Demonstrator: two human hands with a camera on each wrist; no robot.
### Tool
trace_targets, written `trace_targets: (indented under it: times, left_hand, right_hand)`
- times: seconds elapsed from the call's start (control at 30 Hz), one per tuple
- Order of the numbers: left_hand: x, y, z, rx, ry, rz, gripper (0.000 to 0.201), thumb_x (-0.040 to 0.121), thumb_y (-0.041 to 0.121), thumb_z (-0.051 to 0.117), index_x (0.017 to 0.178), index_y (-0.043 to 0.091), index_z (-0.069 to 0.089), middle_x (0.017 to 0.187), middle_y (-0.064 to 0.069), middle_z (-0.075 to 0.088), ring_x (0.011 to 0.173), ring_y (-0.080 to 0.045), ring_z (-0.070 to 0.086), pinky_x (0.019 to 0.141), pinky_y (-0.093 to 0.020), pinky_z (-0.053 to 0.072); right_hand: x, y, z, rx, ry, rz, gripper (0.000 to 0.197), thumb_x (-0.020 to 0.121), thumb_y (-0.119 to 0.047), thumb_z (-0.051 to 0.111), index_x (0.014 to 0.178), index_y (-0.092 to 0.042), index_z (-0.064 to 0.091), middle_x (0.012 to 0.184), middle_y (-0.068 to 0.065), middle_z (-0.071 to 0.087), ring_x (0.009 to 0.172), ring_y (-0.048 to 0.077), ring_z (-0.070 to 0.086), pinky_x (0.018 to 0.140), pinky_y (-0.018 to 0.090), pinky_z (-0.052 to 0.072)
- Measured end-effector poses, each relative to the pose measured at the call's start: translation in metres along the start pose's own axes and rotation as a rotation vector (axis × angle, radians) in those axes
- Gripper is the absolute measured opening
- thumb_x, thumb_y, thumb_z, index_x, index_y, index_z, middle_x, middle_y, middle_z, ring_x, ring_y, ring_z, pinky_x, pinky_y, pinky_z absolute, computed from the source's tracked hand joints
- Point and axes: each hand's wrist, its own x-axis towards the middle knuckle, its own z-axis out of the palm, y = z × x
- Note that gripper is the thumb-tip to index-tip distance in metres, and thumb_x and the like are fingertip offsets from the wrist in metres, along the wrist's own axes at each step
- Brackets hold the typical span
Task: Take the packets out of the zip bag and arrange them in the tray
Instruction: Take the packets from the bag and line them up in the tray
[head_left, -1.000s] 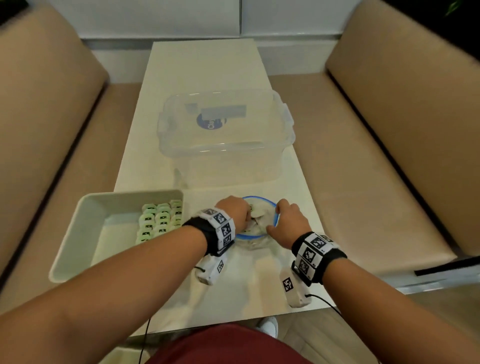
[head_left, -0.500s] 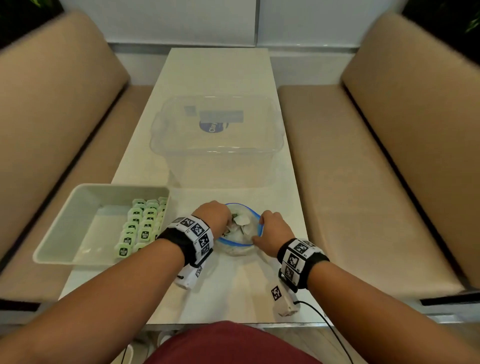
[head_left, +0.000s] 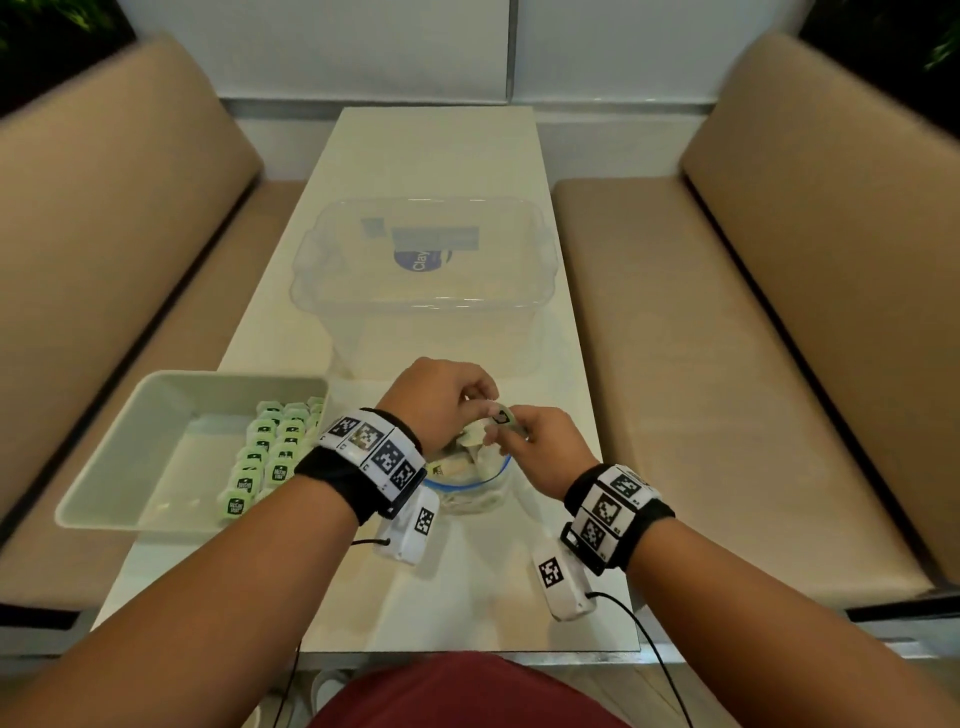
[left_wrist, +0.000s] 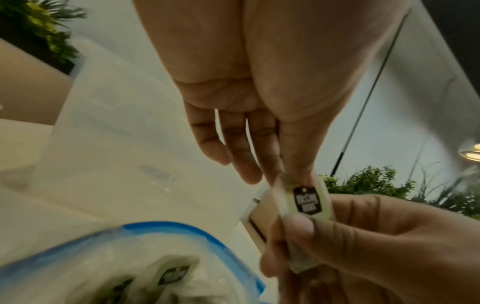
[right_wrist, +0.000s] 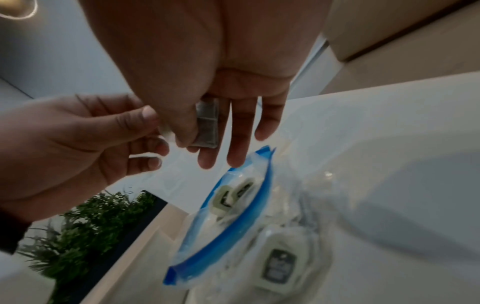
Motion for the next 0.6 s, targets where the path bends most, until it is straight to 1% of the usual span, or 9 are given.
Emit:
trace_targets:
  times: [0.03, 0.1, 0.2, 0.23, 0.3, 0.37, 0.47, 0.53, 0.6]
  left_hand:
    - [0.002, -0.003, 0.004, 0.032, 0.003, -0.017, 0.010, 0.086, 0.029, 0.070, 0.094, 0.026, 0.073, 0.081, 0.011, 0.068, 0.077, -0.009, 0.063, 0.076, -0.026, 0.051]
    - [0.005, -0.011, 0.014, 0.159, -0.059, -0.046, 0.011, 0.088, 0.025, 0.065, 0.097, 0.027, 0.072, 0.088, 0.010, 0.070, 0.083, -0.012, 0.064, 0.080, -0.027, 0.051]
    - [0.008, -0.021, 0.033, 0.338, -0.197, -0.072, 0.017, 0.088, 0.027, 0.065, 0.104, 0.027, 0.070, 0.102, 0.009, 0.069, 0.094, -0.014, 0.063, 0.083, -0.027, 0.048]
    - [0.009, -0.024, 0.038, 0.385, -0.226, -0.077, 0.020, 0.086, 0.030, 0.067, 0.106, 0.027, 0.069, 0.105, 0.009, 0.067, 0.096, -0.015, 0.062, 0.082, -0.028, 0.048]
    - [0.010, -0.031, 0.049, 0.468, -0.245, -0.083, 0.024, 0.085, 0.034, 0.068, 0.108, 0.029, 0.067, 0.107, 0.007, 0.063, 0.099, -0.018, 0.060, 0.081, -0.030, 0.047]
    - [0.012, -0.034, 0.056, 0.516, -0.217, -0.079, 0.021, 0.087, 0.034, 0.064, 0.107, 0.029, 0.067, 0.107, 0.004, 0.060, 0.098, -0.021, 0.060, 0.079, -0.031, 0.048]
    - [0.010, -0.038, 0.058, 0.487, -0.142, -0.066, 0.020, 0.095, 0.033, 0.052, 0.103, 0.029, 0.070, 0.102, 0.003, 0.061, 0.096, -0.021, 0.059, 0.074, -0.031, 0.046]
    - [0.008, -0.039, 0.052, 0.372, -0.057, -0.089, 0.019, 0.097, 0.034, 0.051, 0.099, 0.029, 0.069, 0.097, 0.006, 0.064, 0.093, -0.018, 0.057, 0.076, -0.032, 0.046]
    - [0.004, -0.037, 0.041, 0.215, 0.053, -0.126, 0.014, 0.095, 0.035, 0.054, 0.096, 0.031, 0.068, 0.090, 0.007, 0.066, 0.086, -0.015, 0.057, 0.075, -0.030, 0.046]
  right_hand:
    - [0.000, 0.005, -0.002, 0.016, -0.001, 0.027, 0.021, 0.094, -0.027, 0.062, 0.077, -0.021, 0.072, 0.074, 0.000, 0.072, 0.068, 0.015, 0.065, 0.074, 0.033, 0.053]
    - [-0.003, 0.014, -0.005, 0.071, -0.007, 0.054, 0.026, 0.098, -0.031, 0.057, 0.079, -0.021, 0.072, 0.080, 0.004, 0.074, 0.066, 0.017, 0.067, 0.069, 0.032, 0.052]
    - [-0.010, 0.020, -0.010, 0.204, -0.013, 0.085, 0.025, 0.103, -0.024, 0.049, 0.091, -0.015, 0.068, 0.091, 0.004, 0.076, 0.063, 0.019, 0.066, 0.057, 0.016, 0.044]
    - [-0.011, 0.021, -0.011, 0.228, -0.010, 0.088, 0.021, 0.103, -0.021, 0.048, 0.095, -0.014, 0.066, 0.092, 0.003, 0.077, 0.064, 0.019, 0.066, 0.056, 0.014, 0.043]
    - [-0.013, 0.023, -0.013, 0.239, -0.005, 0.110, 0.014, 0.102, -0.015, 0.048, 0.098, -0.016, 0.061, 0.091, 0.001, 0.077, 0.066, 0.018, 0.067, 0.055, 0.013, 0.043]
    - [-0.015, 0.026, -0.013, 0.249, -0.002, 0.142, 0.009, 0.100, -0.011, 0.049, 0.097, -0.016, 0.056, 0.090, 0.000, 0.077, 0.070, 0.020, 0.069, 0.058, 0.018, 0.046]
    - [-0.017, 0.027, -0.013, 0.267, 0.003, 0.160, 0.011, 0.096, -0.003, 0.048, 0.094, -0.014, 0.050, 0.086, 0.004, 0.076, 0.072, 0.024, 0.069, 0.061, 0.033, 0.051]
    - [-0.017, 0.025, -0.014, 0.283, 0.025, 0.162, 0.017, 0.093, 0.002, 0.044, 0.093, -0.013, 0.051, 0.079, 0.007, 0.071, 0.067, 0.025, 0.064, 0.066, 0.041, 0.053]
    - [-0.014, 0.021, -0.015, 0.294, 0.047, 0.145, 0.024, 0.092, 0.005, 0.041, 0.095, -0.014, 0.057, 0.074, 0.004, 0.063, 0.062, 0.023, 0.057, 0.070, 0.044, 0.054]
